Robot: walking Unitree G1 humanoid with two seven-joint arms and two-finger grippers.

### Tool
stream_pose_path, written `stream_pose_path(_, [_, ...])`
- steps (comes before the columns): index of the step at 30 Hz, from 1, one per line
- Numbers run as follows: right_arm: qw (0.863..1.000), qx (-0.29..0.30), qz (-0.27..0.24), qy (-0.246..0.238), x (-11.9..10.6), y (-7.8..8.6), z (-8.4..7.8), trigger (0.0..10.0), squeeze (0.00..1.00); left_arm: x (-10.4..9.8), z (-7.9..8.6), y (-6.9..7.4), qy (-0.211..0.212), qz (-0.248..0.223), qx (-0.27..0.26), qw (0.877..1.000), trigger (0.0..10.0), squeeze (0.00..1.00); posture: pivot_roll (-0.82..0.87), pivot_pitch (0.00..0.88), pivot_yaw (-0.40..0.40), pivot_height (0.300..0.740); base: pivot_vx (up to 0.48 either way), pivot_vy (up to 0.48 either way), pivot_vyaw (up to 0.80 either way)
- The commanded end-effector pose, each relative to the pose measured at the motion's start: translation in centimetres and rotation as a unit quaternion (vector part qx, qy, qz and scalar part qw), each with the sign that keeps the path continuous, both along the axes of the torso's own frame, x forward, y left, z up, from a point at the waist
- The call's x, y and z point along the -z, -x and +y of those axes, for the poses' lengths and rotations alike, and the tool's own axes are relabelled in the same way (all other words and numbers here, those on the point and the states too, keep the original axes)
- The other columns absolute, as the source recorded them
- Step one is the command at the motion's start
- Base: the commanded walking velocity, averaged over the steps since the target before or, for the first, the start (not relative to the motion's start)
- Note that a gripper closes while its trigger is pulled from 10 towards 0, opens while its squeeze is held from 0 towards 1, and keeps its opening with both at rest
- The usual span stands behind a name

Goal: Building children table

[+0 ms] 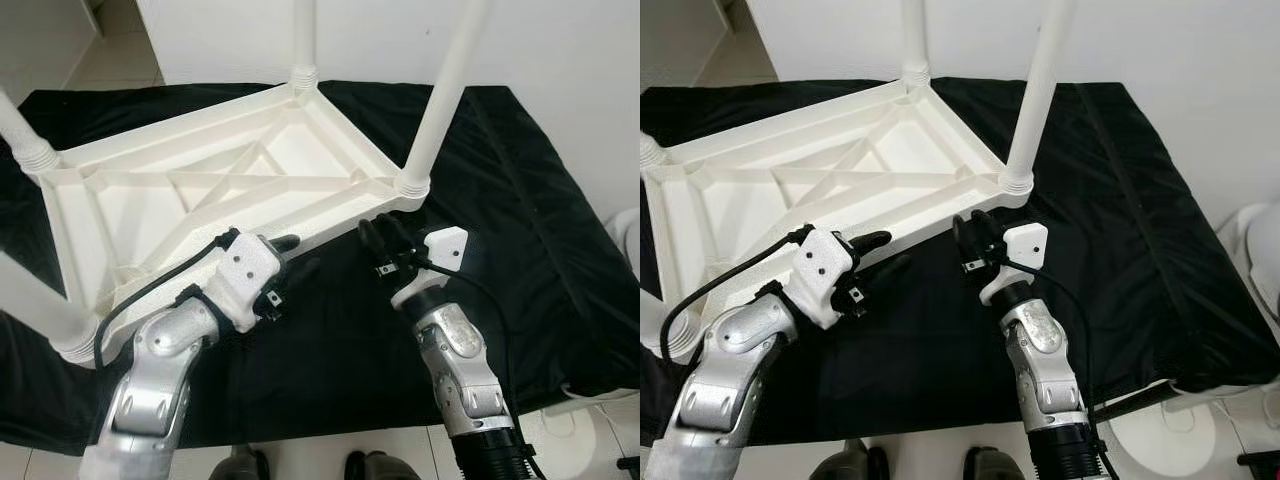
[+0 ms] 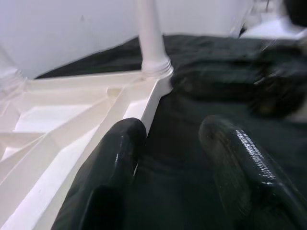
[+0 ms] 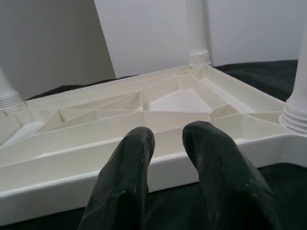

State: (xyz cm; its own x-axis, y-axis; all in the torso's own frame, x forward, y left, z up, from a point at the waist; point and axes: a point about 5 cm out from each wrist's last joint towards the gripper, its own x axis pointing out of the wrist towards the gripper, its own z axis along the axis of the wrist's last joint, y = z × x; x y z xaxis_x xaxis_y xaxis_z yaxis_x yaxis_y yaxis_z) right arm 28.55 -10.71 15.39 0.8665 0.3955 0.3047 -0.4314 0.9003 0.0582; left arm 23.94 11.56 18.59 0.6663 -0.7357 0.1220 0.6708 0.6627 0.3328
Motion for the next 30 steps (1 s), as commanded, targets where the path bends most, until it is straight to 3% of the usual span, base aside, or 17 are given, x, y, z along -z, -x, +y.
stream_pose_path(1, [1.0, 0.001, 0.002, 0.006, 0.3, -0.3, -0.1, 10.0, 0.0, -0.1, 0.4, 0.5, 0.009, 0.005, -0.004, 1.0, 10.0, 0.0, 0.06, 0.101, 0.027, 0.74, 0.0, 0.0, 0.0])
stream_pose_path(2, [1.0, 0.001, 0.002, 0.006, 0.3, -0.3, -0.1, 10.0, 0.0, -0.1, 0.4, 0.5, 0.009, 0.005, -0.004, 1.0, 10.0, 0.0, 0.06, 0.101, 0.027, 0.74, 0.0, 0.0, 0.0])
stream_pose_path(4, [1.0, -0.004, 0.008, 0.014, 0.5, -1.3, -0.1, 10.0, 0.0, -0.2, 1.1, 2.0, -0.001, 0.004, -0.004, 1.0, 10.0, 0.0, 0.12, 0.103, -0.016, 0.74, 0.0, 0.0, 0.0])
stream_pose_path(7, [1.0, -0.008, 0.01, 0.018, 0.6, -1.7, 0.0, 10.0, 0.0, -0.2, 1.4, 2.7, -0.005, 0.002, -0.002, 1.0, 10.0, 0.0, 0.12, 0.103, -0.016, 0.74, 0.0, 0.0, 0.0])
stream_pose_path(8, [0.999, -0.016, 0.013, 0.024, 0.6, -2.5, 0.2, 10.0, 0.0, -0.3, 2.0, 4.2, 0.001, 0.007, 0.005, 1.0, 10.0, 0.0, 0.16, 0.101, -0.048, 0.74, 0.0, 0.0, 0.0])
stream_pose_path(10, [0.999, -0.019, 0.015, 0.025, 0.6, -2.7, 0.3, 10.0, 0.0, -0.3, 2.2, 4.8, 0.003, 0.01, 0.008, 1.0, 10.0, 0.0, 0.16, 0.101, -0.048, 0.74, 0.0, 0.0, 0.0])
stream_pose_path(15, [0.999, -0.034, 0.016, 0.031, 0.4, -3.7, 1.1, 10.0, 0.0, -0.2, 4.3, 7.5, -0.007, 0.03, 0.003, 1.0, 10.0, 0.0, 0.19, 0.111, -0.071, 0.74, 0.0, 0.0, 0.0])
stream_pose_path(20, [0.998, -0.037, 0.019, 0.037, 0.6, -4.0, 1.3, 10.0, 0.0, -0.1, 5.5, 8.6, -0.019, 0.054, 0.014, 0.998, 10.0, 0.0, 0.21, 0.117, -0.08, 0.74, 0.0, 0.0, 0.0])
stream_pose_path(25, [0.998, -0.035, 0.028, 0.044, 1.2, -4.7, 1.0, 10.0, 0.0, 0.5, 9.0, 10.0, -0.066, 0.127, 0.013, 0.99, 10.0, 0.0, 0.23, 0.12, -0.086, 0.74, 0.0, 0.0, 0.0])
stream_pose_path(30, [0.998, -0.031, 0.033, 0.045, 1.6, -5.1, 1.0, 10.0, 0.0, -0.2, 10.9, 10.7, -0.105, 0.164, 0.001, 0.981, 10.0, 0.0, 0.26, 0.12, -0.081, 0.74, 0.0, 0.0, 0.0])
